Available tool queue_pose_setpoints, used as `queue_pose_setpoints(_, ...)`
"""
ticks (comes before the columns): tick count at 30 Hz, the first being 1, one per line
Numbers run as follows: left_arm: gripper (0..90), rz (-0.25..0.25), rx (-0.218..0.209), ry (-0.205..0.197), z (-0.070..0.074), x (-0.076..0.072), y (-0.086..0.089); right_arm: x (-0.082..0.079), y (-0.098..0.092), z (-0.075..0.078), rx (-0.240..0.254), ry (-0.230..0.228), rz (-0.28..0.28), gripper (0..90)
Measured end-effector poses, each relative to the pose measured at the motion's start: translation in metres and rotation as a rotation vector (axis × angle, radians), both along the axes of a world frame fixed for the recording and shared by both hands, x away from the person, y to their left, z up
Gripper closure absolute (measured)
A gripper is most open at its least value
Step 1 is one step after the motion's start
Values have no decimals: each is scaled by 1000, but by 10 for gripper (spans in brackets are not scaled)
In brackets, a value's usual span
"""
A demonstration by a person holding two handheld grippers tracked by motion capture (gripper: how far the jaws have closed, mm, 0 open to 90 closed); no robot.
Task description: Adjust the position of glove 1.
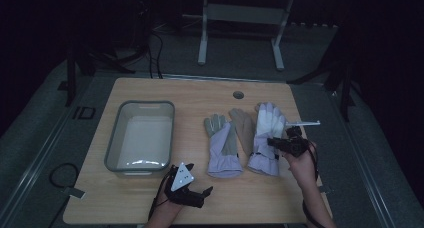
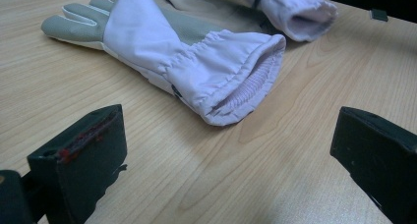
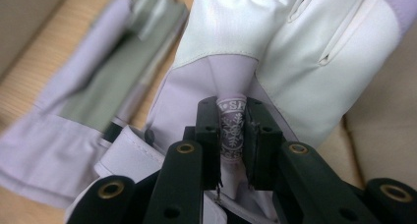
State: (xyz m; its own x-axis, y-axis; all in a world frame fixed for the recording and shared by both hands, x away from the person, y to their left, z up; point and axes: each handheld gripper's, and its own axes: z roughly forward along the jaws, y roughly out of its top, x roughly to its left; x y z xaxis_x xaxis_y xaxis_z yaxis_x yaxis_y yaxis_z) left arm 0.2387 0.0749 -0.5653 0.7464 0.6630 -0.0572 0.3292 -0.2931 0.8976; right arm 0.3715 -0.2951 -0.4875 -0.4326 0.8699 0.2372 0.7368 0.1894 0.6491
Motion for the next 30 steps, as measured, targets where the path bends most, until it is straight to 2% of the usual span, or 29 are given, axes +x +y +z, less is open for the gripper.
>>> queue_pose_setpoints(1, 5, 0, 0, 0, 0, 0, 0, 0, 0, 0, 0, 0, 0, 790)
queue_pose_setpoints(2, 5, 0, 0, 0, 0, 0, 0, -2, 3, 12, 4, -17, 6, 791)
queue_pose_setpoints(3, 5, 0, 0, 0, 0, 0, 0, -2, 3, 12, 4, -17, 6, 791)
queue_pose_setpoints(4, 5, 1, -2, 0, 0, 0, 0, -4, 8, 25, 1, -38, 14, 791)
queue_pose_setpoints(6, 5, 2, -4, -1, 0, 0, 0, -5, 10, 29, 4, -45, 19, 791)
queue_pose_setpoints(8, 5, 2, -4, -2, 0, 0, 0, -7, 20, 48, 14, -75, 31, 791)
queue_pose_setpoints(9, 5, 2, -4, -2, 0, 0, 0, -7, 20, 48, 14, -75, 31, 791)
queue_pose_setpoints(10, 5, 2, -3, -2, 0, 0, 0, -8, 28, 58, 21, -85, 37, 791)
queue_pose_setpoints(12, 5, 2, -4, -3, 0, 0, 0, -9, 32, 62, 22, -89, 40, 791)
queue_pose_setpoints(14, 5, 3, -6, -3, 0, 0, 0, -11, 49, 75, 12, -104, 72, 791)
queue_pose_setpoints(15, 5, 3, -6, -3, 0, 0, 0, -11, 49, 75, 12, -104, 72, 791)
queue_pose_setpoints(16, 5, 2, -7, -3, 0, -1, 0, -13, 62, 81, 10, -101, 87, 791)
queue_pose_setpoints(17, 5, 2, -7, -3, 0, -1, 0, -13, 62, 81, 10, -101, 87, 791)
queue_pose_setpoints(18, 5, 1, -3, -6, 0, -1, 0, -14, 74, 84, 0, -95, 102, 791)
queue_pose_setpoints(19, 5, 1, -3, -6, 0, -1, 0, -14, 74, 84, 0, -95, 102, 791)
queue_pose_setpoints(20, 5, 1, -6, -7, 0, -1, 0, -14, 86, 85, -1, -85, 118, 791)
queue_pose_setpoints(21, 5, 1, -6, -7, 0, -1, 0, -14, 86, 85, -1, -85, 118, 791)
queue_pose_setpoints(22, 5, 1, -5, -9, 0, -1, 0, -15, 98, 85, -11, -75, 138, 791)
queue_pose_setpoints(23, 5, 1, -5, -9, 0, -1, 0, -15, 98, 85, -11, -75, 138, 791)
queue_pose_setpoints(24, 5, 0, -5, -10, 0, -1, 0, -16, 110, 84, -28, -63, 160, 790)
queue_pose_setpoints(25, 5, 0, -5, -10, 0, -1, 0, -16, 110, 84, -28, -63, 160, 790)
queue_pose_setpoints(26, 5, -2, -6, -10, 0, -1, 0, -16, 121, 79, -44, -51, 170, 790)
queue_pose_setpoints(29, 5, -2, -5, -13, 0, -1, 0, -14, 128, 74, -51, -37, 168, 789)
queue_pose_setpoints(30, 5, -2, -6, -15, 0, -2, 0, -11, 136, 65, -96, -37, 160, 789)
